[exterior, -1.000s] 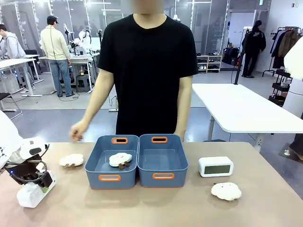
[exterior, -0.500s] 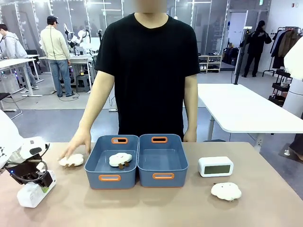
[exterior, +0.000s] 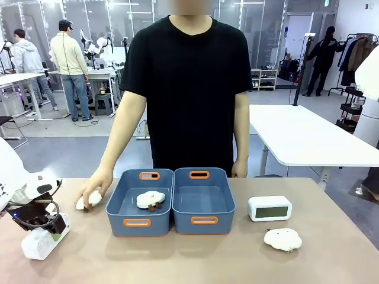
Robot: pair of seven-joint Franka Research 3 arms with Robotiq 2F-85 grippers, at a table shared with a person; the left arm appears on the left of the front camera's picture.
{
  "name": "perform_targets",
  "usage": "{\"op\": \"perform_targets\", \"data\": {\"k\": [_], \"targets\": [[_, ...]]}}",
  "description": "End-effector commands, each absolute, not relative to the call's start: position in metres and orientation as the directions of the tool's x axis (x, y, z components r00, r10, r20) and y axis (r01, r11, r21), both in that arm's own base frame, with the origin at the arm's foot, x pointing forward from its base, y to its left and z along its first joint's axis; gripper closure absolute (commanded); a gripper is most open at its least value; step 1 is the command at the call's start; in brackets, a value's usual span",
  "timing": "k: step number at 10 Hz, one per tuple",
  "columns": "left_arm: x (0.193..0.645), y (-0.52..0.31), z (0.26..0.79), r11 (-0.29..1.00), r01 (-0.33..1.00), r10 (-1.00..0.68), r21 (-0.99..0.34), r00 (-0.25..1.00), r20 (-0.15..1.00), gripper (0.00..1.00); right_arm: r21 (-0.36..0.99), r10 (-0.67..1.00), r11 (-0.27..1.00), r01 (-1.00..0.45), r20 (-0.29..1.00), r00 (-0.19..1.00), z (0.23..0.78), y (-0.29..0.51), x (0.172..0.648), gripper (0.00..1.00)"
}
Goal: Sort the digital clocks into the basket.
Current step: Pick up the Digital clock from the table and place it into the empty Plastic storage basket.
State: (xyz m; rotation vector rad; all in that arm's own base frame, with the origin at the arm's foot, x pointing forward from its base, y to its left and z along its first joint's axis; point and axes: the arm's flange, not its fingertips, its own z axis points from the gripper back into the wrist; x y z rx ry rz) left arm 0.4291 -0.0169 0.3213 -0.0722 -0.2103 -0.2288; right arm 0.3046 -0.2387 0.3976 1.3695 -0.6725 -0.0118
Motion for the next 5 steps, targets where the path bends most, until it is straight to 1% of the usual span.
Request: {"op": "perform_targets", "data": {"k": [1, 5], "targets": [[0.4293, -0.0158, 0.321, 0.972, 0.23, -0.215, -0.046, 0.952, 0.215, 0.58, 0.899, -0.386, 0.225, -0.377, 0.437, 0.813, 0.3996, -0.239, 0.3032, 0.0], [0.4293, -0.0158, 0.321, 0.972, 0.23, -0.215, -0.046, 0.952, 0.215, 0.58, 0.899, -0.386, 0.225, -0.377, 0.437, 0.813, 0.3996, -0.239, 0.3032, 0.0]]}}
